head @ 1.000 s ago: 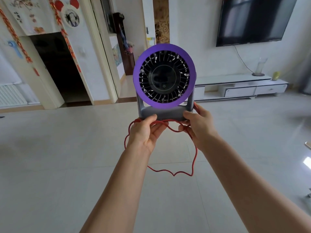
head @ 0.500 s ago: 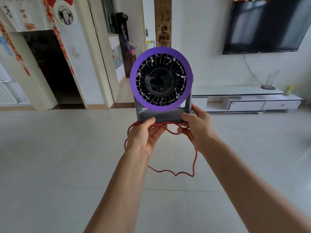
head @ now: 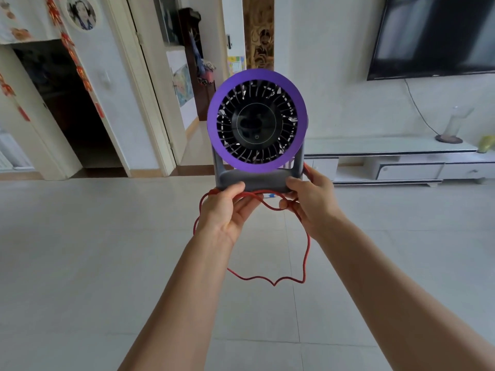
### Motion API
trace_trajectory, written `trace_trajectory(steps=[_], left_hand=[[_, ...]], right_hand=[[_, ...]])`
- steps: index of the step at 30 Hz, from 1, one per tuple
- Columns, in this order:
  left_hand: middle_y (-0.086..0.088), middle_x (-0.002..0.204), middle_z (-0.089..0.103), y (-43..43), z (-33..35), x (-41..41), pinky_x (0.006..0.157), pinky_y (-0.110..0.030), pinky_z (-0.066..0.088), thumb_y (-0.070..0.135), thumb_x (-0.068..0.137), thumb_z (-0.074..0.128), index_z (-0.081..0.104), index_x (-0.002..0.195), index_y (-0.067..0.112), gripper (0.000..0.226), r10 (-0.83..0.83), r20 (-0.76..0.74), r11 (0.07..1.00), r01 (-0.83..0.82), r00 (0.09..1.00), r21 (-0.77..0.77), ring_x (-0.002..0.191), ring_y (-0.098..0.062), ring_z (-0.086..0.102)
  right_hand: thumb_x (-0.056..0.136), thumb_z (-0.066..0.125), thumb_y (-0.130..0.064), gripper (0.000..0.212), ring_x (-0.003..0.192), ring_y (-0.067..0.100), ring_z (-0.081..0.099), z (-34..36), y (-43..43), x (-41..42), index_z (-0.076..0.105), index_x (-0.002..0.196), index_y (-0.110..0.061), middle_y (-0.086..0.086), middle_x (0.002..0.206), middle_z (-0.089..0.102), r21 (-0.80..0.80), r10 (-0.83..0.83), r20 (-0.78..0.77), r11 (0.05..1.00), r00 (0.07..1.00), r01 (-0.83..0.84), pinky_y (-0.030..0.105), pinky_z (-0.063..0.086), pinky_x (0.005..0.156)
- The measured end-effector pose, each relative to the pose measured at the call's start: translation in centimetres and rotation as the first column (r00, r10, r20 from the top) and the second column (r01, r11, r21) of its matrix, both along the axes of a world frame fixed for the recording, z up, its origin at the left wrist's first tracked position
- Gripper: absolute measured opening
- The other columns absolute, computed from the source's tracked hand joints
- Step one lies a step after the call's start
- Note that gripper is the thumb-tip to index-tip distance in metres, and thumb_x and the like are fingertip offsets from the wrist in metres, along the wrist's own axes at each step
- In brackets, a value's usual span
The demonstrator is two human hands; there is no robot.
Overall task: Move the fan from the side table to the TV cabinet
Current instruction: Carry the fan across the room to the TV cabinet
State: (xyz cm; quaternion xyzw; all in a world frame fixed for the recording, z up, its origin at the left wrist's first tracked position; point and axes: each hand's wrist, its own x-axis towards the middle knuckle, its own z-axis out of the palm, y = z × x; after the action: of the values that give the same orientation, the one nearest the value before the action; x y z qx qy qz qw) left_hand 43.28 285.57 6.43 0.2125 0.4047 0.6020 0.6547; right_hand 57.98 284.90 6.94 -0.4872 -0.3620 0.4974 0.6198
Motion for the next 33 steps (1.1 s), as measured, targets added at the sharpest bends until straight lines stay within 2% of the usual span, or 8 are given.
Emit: trace_trajectory(steps=[5, 9, 12, 18, 23, 26, 28, 33], left_hand=[[-0.021, 0.088, 0.073, 10.1, 0.8, -0.1, 0.065, -0.038, 0.062, -0.002, 0.087, 0.063, 0.06, 0.103, -0.001, 0.016, -0.024, -0.006, 1.0, 0.024, 1.0, 0.002, 0.07, -0.029, 0.075], [-0.016, 0.071, 0.075, 18.3, 1.7, 0.0, 0.069, -0.039, 0.061, 0.0, 0.089, 0.061, 0.06, 0.1, -0.001, 0.011, -0.053, 0.002, 0.998, 0.053, 0.999, 0.03, 0.065, -0.027, 0.074], [-0.014, 0.069, 0.075, 23.6, 1.7, 0.5, 0.071, -0.039, 0.061, 0.0, 0.089, 0.061, 0.06, 0.103, -0.001, 0.013, -0.057, -0.012, 0.998, 0.057, 0.998, 0.036, 0.064, -0.026, 0.074], [-0.017, 0.085, 0.073, 33.8, 0.6, 2.3, 0.074, -0.038, 0.061, 0.001, 0.089, 0.062, 0.061, 0.103, 0.001, 0.015, -0.066, -0.037, 0.997, 0.068, 0.997, 0.035, 0.066, -0.025, 0.074], [-0.017, 0.082, 0.072, 41.7, -0.5, 5.5, 0.067, -0.036, 0.062, 0.0, 0.088, 0.062, 0.06, 0.108, -0.001, 0.02, -0.078, -0.019, 0.997, 0.078, 0.997, 0.012, 0.064, -0.024, 0.074], [-0.017, 0.082, 0.072, 47.0, -0.7, 8.1, 0.063, -0.035, 0.062, 0.0, 0.088, 0.063, 0.059, 0.113, -0.002, 0.025, -0.076, -0.013, 0.997, 0.076, 0.997, -0.003, 0.063, -0.025, 0.074], [-0.016, 0.081, 0.073, 50.6, -0.7, 9.9, 0.061, -0.034, 0.062, 0.001, 0.088, 0.063, 0.059, 0.113, -0.002, 0.025, -0.08, -0.006, 0.997, 0.08, 0.997, -0.005, 0.064, -0.025, 0.074], [-0.019, 0.089, 0.073, 59.2, -0.4, 14.4, 0.065, -0.037, 0.062, 0.002, 0.088, 0.065, 0.059, 0.116, -0.002, 0.029, -0.081, 0.011, 0.996, 0.081, 0.997, -0.03, 0.069, -0.028, 0.075]], right_hand=[[0.089, 0.051, 0.01, 0.036, 0.067, 0.027, 0.062, 1.0, 9.7, -0.1, 0.057, 0.118, -0.011, 0.022, 0.103, 0.061, 0.005, -0.028, -0.015, 1.0, 0.999, 0.028, 0.032, 0.051, 0.052], [0.088, 0.051, 0.01, 0.039, 0.047, 0.017, 0.059, 1.9, 17.4, 0.0, 0.058, 0.116, -0.016, 0.017, 0.089, 0.059, 0.019, -0.052, -0.019, 0.998, 0.998, 0.053, 0.033, 0.052, 0.051], [0.088, 0.051, 0.011, 0.046, 0.041, 0.014, 0.057, 2.0, 22.5, 0.3, 0.055, 0.119, -0.023, 0.015, 0.083, 0.057, 0.008, -0.078, -0.019, 0.997, 0.997, 0.078, 0.032, 0.052, 0.051], [0.088, 0.051, 0.01, 0.045, 0.048, 0.02, 0.059, 0.9, 32.2, 2.2, 0.056, 0.127, -0.011, 0.018, 0.093, 0.061, -0.02, -0.109, -0.028, 0.994, 0.994, 0.108, 0.034, 0.05, 0.055], [0.086, 0.051, 0.009, 0.033, 0.07, 0.027, 0.061, -0.1, 40.2, 5.2, 0.063, 0.101, -0.018, 0.018, 0.092, 0.062, 0.0, -0.119, 0.016, 0.993, 0.993, 0.119, 0.038, 0.055, 0.066], [0.087, 0.051, 0.009, 0.036, 0.073, 0.028, 0.062, -0.4, 45.5, 7.7, 0.06, 0.085, -0.025, 0.018, 0.09, 0.063, 0.009, -0.121, 0.023, 0.993, 0.992, 0.121, 0.042, 0.056, 0.072], [0.087, 0.05, 0.009, 0.034, 0.072, 0.028, 0.061, -0.3, 49.2, 9.6, 0.062, 0.089, -0.023, 0.018, 0.09, 0.063, 0.012, -0.103, 0.013, 0.995, 0.995, 0.103, 0.042, 0.054, 0.07], [0.088, 0.052, 0.007, 0.045, 0.071, 0.027, 0.063, -0.2, 58.3, 14.7, 0.057, 0.128, -0.014, 0.018, 0.096, 0.064, -0.014, -0.081, 0.022, 0.997, 0.996, 0.081, 0.042, 0.057, 0.071]])
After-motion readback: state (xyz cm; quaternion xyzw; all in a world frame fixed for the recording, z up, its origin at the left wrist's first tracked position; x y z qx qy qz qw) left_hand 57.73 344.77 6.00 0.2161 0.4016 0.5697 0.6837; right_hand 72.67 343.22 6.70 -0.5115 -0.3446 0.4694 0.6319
